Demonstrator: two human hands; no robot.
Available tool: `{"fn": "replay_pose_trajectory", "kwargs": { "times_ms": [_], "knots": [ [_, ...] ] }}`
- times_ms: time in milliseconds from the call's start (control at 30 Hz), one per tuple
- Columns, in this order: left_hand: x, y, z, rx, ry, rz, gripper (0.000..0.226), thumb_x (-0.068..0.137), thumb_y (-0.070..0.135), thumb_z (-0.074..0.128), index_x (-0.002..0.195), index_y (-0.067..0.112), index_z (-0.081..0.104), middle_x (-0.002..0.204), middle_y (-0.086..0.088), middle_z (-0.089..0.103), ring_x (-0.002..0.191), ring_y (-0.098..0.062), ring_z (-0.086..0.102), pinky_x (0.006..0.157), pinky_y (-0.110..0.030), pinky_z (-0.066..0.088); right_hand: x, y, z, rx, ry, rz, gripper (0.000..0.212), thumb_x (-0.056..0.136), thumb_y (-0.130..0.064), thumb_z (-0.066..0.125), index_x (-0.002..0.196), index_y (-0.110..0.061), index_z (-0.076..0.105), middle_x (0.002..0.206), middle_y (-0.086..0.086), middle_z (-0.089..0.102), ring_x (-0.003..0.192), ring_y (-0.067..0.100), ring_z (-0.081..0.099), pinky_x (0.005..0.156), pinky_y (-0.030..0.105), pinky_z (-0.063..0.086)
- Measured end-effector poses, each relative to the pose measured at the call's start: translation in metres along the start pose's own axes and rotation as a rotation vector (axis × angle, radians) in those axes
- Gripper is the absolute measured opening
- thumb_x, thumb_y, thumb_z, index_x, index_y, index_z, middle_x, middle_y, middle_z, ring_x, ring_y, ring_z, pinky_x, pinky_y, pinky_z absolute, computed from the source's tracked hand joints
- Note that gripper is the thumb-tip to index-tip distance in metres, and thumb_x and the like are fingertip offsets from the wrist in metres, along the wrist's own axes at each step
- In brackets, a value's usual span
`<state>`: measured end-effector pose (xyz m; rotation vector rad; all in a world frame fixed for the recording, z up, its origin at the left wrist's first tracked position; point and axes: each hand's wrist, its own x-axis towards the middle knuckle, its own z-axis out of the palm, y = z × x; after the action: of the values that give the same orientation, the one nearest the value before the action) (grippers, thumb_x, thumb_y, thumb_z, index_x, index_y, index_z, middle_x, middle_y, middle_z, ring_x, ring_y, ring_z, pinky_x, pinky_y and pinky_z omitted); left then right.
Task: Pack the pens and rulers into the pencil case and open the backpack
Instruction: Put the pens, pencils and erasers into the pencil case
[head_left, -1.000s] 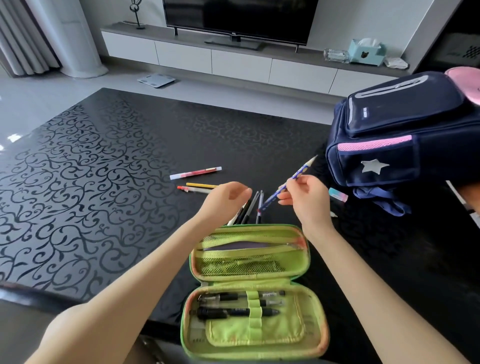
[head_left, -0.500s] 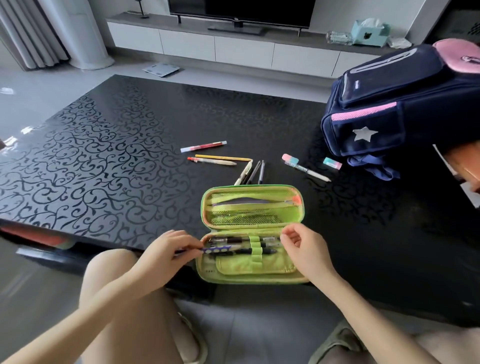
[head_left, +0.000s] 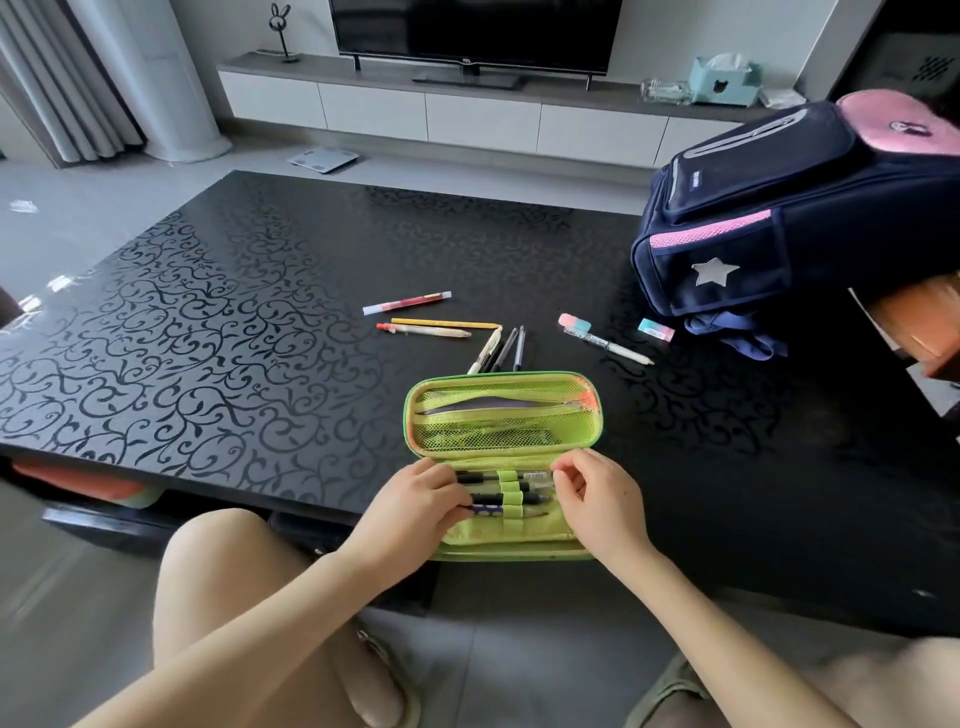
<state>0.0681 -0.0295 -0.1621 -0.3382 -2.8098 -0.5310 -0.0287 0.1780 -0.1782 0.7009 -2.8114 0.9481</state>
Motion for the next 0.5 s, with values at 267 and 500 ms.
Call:
{"fn": "replay_pose_trajectory", "kwargs": {
  "times_ms": [267,500],
  "knots": [
    [0.029,-0.013,-0.014,-0.006,-0.003,-0.076,0.013,0.076,0.036,0.071,0.076,0.023,0.070,0.075,0.009,0.063,0.073,-0.014,0.054,0.066,-0.025,0.046,0.013,-0.001,-0.014,0.078,0.012,-0.014,0.010,0.088,-0.011,0.058,0.086,-0.012,0.068,0.075,-0.007,0.064,0.068,0.010,0.058,0.060,0.020,0.047],
    [0.087,-0.105,-0.025,0.081,0.132,-0.363,0.011,0.085,0.010,0.059,0.087,0.009,0.070,0.087,-0.010,0.063,0.084,-0.032,0.053,0.075,-0.038,0.047,0.087,-0.005,-0.008,-0.175,0.084,-0.134,0.009,0.084,-0.015,0.060,0.088,-0.014,0.068,0.085,-0.002,0.068,0.078,0.020,0.057,0.063,0.023,0.042]
  ]
}}
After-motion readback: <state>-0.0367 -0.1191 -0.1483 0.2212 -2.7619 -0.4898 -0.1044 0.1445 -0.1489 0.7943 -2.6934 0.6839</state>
